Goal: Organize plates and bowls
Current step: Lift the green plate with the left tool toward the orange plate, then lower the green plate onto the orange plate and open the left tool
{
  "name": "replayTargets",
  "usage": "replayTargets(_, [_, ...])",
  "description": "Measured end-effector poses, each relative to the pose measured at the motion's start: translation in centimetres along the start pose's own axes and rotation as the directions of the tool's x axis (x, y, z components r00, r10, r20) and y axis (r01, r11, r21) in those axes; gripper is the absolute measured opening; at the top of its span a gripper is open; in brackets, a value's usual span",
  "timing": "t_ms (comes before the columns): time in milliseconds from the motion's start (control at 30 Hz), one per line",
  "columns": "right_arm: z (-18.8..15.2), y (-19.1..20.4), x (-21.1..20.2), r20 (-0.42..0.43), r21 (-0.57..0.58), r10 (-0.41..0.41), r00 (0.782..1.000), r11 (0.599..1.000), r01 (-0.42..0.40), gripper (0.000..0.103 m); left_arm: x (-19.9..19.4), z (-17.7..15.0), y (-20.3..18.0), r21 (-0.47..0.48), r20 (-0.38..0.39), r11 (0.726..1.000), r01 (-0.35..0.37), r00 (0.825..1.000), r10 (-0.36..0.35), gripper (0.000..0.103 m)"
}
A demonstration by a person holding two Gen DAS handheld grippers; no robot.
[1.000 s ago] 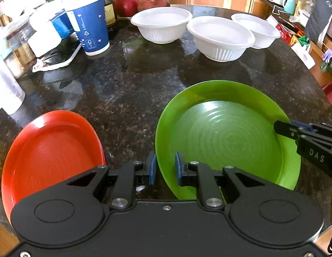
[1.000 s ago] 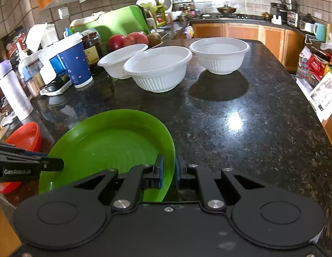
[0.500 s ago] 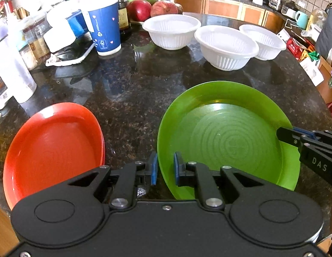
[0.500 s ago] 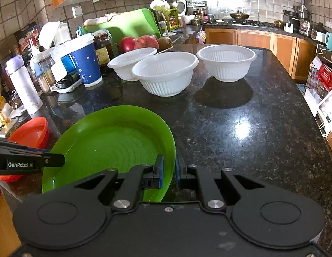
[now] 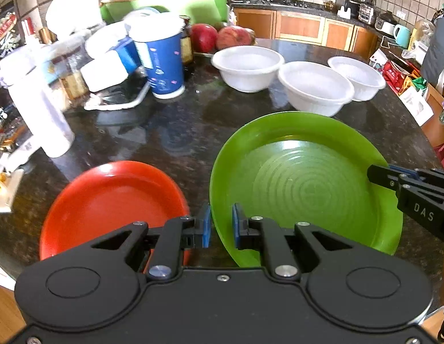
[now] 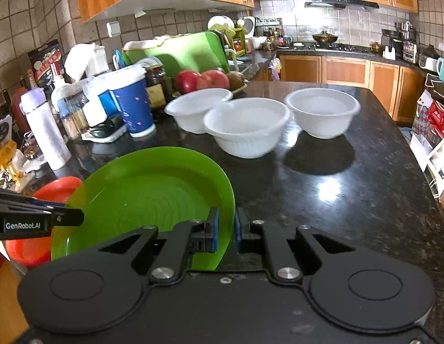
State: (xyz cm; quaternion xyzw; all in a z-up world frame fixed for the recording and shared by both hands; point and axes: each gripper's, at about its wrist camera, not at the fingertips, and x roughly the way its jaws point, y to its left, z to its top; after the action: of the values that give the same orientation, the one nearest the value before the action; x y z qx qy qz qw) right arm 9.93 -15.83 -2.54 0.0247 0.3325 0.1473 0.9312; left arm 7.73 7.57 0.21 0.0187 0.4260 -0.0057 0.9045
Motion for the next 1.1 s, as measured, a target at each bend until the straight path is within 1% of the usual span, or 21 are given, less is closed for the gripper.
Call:
replayTargets(400, [1.0, 9.8, 1.6, 0.004, -0.025, 0.039, 0.999, 0.999, -0.039, 0.013, -1.3, -0.9, 9.1, 0.006, 0.021, 0.999, -0.048, 0.999, 0.048, 0.02])
replayTargets(600, [0.4, 14.0, 2.0, -0.005, -0.045, 0.042, 0.999, 0.998, -0.042, 0.013, -1.2, -1.8, 13.2, 0.01, 0.014, 0.999, -0.046, 0.999, 0.046, 0.02])
replayTargets(833, [-0.7, 17.1, 2.9, -0.024, -0.033, 0.011, 1.0, 0.999, -0.012, 0.013, -0.8, -2.7, 16.3, 0.037, 0.007, 0.999, -0.026, 1.0, 0.026, 0.02])
replayTargets(1100, [-1.8, 19.1, 3.6, -0.035, -0.009, -0.044, 0.998, 0.999, 0.044, 0.013, 0.2, -2.9, 18.2, 0.071, 0.004, 0.997, 0.018, 1.0, -0.018, 0.02])
